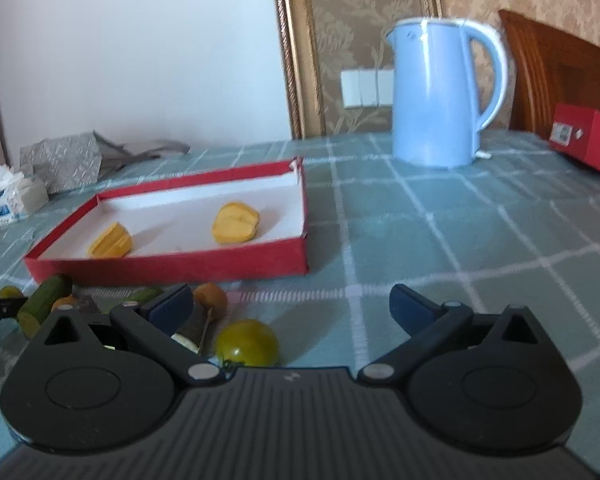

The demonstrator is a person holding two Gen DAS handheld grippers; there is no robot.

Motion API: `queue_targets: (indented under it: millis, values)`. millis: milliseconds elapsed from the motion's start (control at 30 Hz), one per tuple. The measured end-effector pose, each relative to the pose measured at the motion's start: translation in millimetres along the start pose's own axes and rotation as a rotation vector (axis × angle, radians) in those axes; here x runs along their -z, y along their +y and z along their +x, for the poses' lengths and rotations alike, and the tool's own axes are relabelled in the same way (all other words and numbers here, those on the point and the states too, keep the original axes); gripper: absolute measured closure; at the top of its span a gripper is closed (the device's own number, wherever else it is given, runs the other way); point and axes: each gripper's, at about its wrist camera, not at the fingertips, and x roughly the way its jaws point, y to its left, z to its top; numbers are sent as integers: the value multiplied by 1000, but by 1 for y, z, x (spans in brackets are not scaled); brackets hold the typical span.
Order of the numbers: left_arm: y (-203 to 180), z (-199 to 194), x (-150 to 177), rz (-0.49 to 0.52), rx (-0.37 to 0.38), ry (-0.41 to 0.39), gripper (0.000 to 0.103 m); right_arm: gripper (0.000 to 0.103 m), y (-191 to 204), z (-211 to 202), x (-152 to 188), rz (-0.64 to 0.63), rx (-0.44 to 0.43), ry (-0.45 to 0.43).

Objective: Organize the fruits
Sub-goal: 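Move the left gripper to a green tomato and close on it, then grasp a second green tomato with the right gripper while the left holds its tomato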

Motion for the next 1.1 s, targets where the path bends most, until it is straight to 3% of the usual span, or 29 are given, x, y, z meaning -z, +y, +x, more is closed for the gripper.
queue_targets:
  millis: [333,467,667,1000,1100]
  values:
    - [6,0,-1,-32,3,-9,69,1,-6,-38,19,-9,-42,-12]
    - [7,1,-2,-35,3,-5,69,14,6,-37,20,-84,-35,10]
    - [7,0,-1,-36,4,-4,69,24,23,-22,18,-161,-11,62]
    - [8,0,-1,-35,5,-2,69,43,27,5,12,-179,8,126]
    - [8,0,-1,-36,5,-1,69,57,30,11,11,-197,-3,152]
